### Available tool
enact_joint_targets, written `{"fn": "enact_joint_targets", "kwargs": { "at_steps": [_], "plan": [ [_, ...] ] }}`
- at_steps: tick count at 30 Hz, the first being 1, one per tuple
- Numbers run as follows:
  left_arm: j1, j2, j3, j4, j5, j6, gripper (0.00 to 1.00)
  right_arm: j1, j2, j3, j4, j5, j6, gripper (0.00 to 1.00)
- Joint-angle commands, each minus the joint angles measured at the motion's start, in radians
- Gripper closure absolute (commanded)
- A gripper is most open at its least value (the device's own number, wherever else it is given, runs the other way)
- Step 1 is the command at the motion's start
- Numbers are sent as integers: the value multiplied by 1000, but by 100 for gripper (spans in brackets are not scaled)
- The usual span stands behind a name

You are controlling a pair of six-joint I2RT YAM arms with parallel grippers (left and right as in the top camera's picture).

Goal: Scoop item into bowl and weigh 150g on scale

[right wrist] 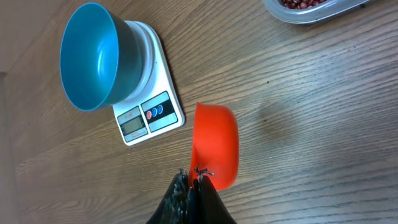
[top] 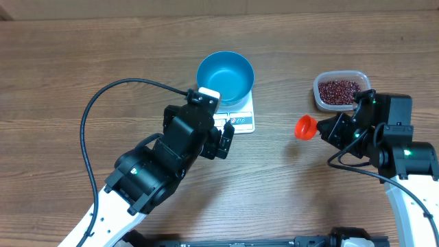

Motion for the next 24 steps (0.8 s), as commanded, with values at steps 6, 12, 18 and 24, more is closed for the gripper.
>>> {"fn": "enact_joint_targets", "kwargs": {
  "at_steps": [6, 12, 18, 24],
  "plan": [
    [7, 8, 15, 1, 0, -21, 1, -4, -16, 33, 5, -5, -8, 96],
    [7, 8, 15, 1, 0, -21, 1, -4, -16, 33, 5, -5, -8, 96],
    [7, 8, 15, 1, 0, -21, 1, -4, -16, 33, 5, -5, -50, 96],
    [7, 8, 15, 1, 0, -21, 1, -4, -16, 33, 31, -6, -61, 96]
  ]
}}
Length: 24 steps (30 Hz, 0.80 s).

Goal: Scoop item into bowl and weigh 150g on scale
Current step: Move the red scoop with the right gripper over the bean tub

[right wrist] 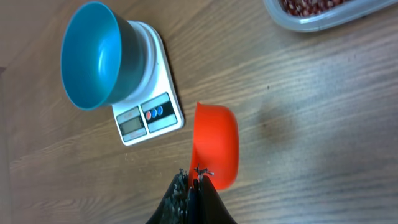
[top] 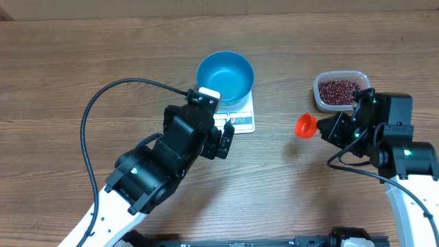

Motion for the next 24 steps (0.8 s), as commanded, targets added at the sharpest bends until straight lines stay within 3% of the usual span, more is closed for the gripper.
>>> {"fn": "enact_joint_targets", "kwargs": {
  "at_steps": [1, 7, 18, 24],
  "plan": [
    [7, 6, 15, 1, 1, -21, 1, -4, -16, 34, 14, -6, -51, 96],
    [7, 7, 15, 1, 1, -21, 1, -4, -16, 35, 38, 10, -178, 96],
    [7, 7, 15, 1, 1, -21, 1, -4, -8, 35, 284, 328, -184, 96],
    [7, 7, 15, 1, 1, -21, 1, -4, 66, 34, 309, 430, -220, 96]
  ]
}}
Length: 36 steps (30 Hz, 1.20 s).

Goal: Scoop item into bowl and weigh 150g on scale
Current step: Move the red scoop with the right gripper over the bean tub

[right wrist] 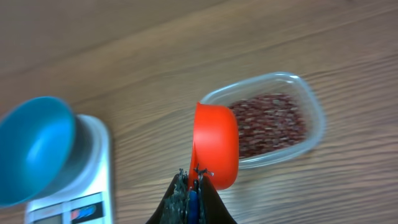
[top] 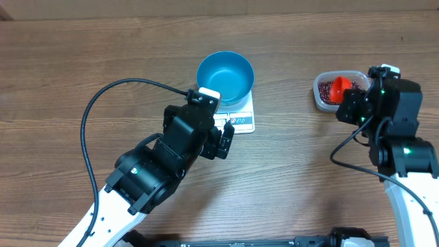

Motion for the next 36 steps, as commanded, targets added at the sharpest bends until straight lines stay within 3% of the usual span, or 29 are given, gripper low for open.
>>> {"fn": "enact_joint_targets", "kwargs": {
  "at_steps": [1, 10, 24, 36],
  "plan": [
    [7, 7, 15, 3, 0, -21, 1, -4, 68, 31, 6, 92, -48, 96],
    [7, 7, 15, 3, 0, -21, 1, -4, 234, 31, 71, 149, -128, 96],
    [7, 7, 15, 3, 0, -21, 1, -4, 268, 31, 142, 198, -310, 96],
    [7, 7, 15, 3, 0, -21, 1, -4, 396, 31, 178, 197, -412, 96]
  ]
}}
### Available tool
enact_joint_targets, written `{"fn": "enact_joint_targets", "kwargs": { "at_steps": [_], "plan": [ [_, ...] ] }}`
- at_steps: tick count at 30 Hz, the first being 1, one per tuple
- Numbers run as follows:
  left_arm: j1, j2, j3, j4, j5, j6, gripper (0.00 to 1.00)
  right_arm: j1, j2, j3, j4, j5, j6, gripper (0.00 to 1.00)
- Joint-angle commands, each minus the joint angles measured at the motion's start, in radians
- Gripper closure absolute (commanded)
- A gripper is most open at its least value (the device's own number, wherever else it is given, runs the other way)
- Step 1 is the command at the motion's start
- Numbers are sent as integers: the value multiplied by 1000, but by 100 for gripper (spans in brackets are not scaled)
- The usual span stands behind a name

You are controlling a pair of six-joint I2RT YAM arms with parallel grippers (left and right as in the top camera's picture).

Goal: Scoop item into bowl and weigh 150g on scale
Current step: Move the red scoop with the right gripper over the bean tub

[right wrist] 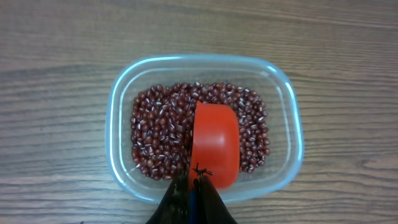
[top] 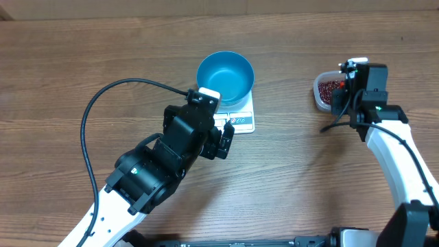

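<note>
A blue bowl (top: 226,76) stands on a white kitchen scale (top: 240,122) at the table's middle back. At the back right a clear plastic tub (right wrist: 118,106) holds red beans (right wrist: 158,134). My right gripper (right wrist: 193,186) is shut on the handle of a red scoop (right wrist: 214,146), which points down among the beans in the tub. In the overhead view the right gripper (top: 346,92) covers most of the tub (top: 319,90). My left gripper (top: 226,140) hovers just in front of the scale; its jaws cannot be made out.
The left arm's black cable (top: 103,99) loops over the left half of the wooden table (top: 309,178). The scale's display and buttons face the front, beside the left gripper.
My right gripper has moved further over the tub and tipped down. The red scoop, then above the tub's near rim, is now among the beans. The left arm has not moved.
My right gripper held the red scoop over bare table between the scale and the tub at the first two moments. Then it was at the tub's edge with the scoop above the beans. Now the scoop is in the beans. The left arm stayed still throughout.
</note>
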Motion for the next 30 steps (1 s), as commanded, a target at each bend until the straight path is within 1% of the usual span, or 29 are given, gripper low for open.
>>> {"fn": "enact_joint_targets", "kwargs": {
  "at_steps": [1, 23, 30],
  "plan": [
    [7, 7, 15, 3, 0, -21, 1, -4, 9, 28, 10, 14, -34, 96],
    [7, 7, 15, 3, 0, -21, 1, -4, 5, 27, 22, 14, -60, 96],
    [7, 7, 15, 3, 0, -21, 1, -4, -44, 27, 25, 14, -63, 96]
  ]
}}
